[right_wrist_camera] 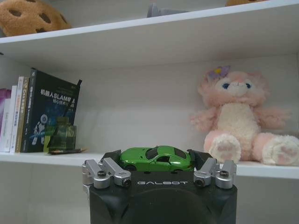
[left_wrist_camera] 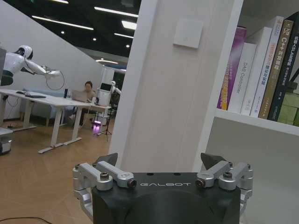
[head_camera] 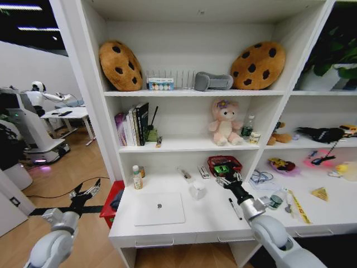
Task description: Organize the objects on the table.
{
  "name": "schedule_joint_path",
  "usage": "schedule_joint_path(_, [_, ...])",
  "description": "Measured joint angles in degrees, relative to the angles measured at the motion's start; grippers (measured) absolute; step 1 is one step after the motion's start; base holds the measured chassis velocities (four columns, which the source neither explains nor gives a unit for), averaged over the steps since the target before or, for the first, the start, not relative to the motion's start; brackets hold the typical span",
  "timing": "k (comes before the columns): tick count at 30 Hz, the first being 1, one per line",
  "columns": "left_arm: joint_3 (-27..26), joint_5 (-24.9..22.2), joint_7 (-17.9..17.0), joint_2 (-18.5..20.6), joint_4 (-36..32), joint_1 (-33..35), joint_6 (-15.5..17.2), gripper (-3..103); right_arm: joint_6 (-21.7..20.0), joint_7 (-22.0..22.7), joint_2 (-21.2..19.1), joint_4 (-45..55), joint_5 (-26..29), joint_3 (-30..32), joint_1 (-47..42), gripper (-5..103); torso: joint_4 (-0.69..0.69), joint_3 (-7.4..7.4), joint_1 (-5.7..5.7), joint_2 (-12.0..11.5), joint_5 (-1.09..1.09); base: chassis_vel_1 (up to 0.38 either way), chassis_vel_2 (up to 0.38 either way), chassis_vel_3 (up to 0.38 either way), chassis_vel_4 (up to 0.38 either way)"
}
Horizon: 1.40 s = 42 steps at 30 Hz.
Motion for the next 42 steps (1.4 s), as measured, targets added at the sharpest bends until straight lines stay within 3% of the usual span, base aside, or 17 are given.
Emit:
schedule_joint_path(11, [0.03,0.23,-0.27,0.15,-0.15,-0.05,0.49,100,-2.37,1.52,-2.31,-6.06,6.53,-7.98,15.84,81,0.0,0.0,0.0,0.0,0.0,0.0,0.0,0.0,0.0])
schedule_joint_path(24, [0.46,0.9,-0.53,0.06,0.03,-0.09,0.69,100,-3.42,2.75,0.78,-20.68,9.21,-21.87,36.81,81,0.01,0.0,0.0,0.0,-0.02,0.0,0.0,0.0,0.0])
schedule_joint_path(35, [0.65,1.28,-0.5,-0.18,0.93,-0.23,0.56,100,-2.82,1.82,4.11,-33.03,8.89,-32.01,46.53,81,0.01,0.0,0.01,0.0,-0.01,0.0,0.0,0.0,0.0])
schedule_joint_path(42, [0.64,1.23,-0.49,-0.14,1.1,-0.32,0.49,100,-2.57,1.47,5.49,-35.85,8.64,-34.77,49.33,81,0.01,0.0,0.01,0.0,-0.01,0.0,0.0,0.0,0.0])
